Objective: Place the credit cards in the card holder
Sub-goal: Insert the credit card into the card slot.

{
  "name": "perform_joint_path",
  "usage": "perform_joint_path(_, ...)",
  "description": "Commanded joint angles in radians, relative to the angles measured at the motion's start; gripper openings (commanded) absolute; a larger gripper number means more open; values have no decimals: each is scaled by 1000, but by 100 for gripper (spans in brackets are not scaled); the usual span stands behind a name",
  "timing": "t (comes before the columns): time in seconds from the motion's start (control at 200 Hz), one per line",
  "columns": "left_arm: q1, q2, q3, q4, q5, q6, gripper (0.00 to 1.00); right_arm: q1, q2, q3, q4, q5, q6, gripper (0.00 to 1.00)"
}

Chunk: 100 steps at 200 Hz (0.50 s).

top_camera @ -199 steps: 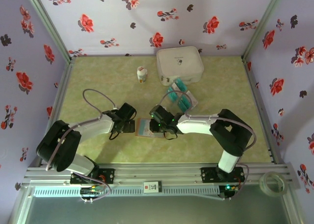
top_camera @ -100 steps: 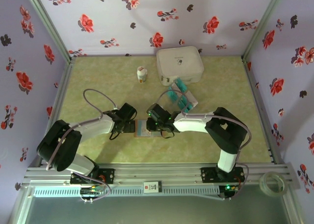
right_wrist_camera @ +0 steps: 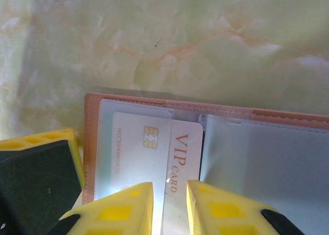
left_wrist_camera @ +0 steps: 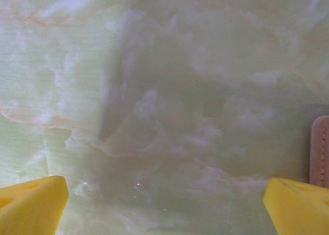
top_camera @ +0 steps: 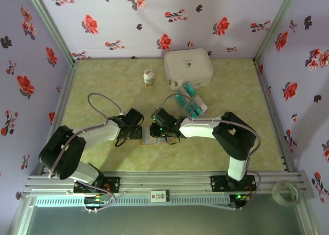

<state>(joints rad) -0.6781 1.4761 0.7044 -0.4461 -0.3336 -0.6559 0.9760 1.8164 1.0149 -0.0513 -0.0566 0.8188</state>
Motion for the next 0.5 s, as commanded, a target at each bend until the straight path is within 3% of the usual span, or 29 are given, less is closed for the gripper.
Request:
perform_joint_path(0.0, -14, 10, -6, -1, 13, -19, 100, 2, -79, -9, -37, 51, -7, 24)
perform_joint_path(0.11, -13, -23, -16, -19, -10, -31, 100, -7, -112, -38, -58, 78, -12, 23)
perform_joint_path(0.35, -8, -53, -23, -43, -58, -51, 100, -11, -83, -18, -83, 75, -31, 4)
perform_joint_path(0.495, -6, -27, -13, -46, -59, -45, 100, -10, -44, 6, -72, 56, -29, 0)
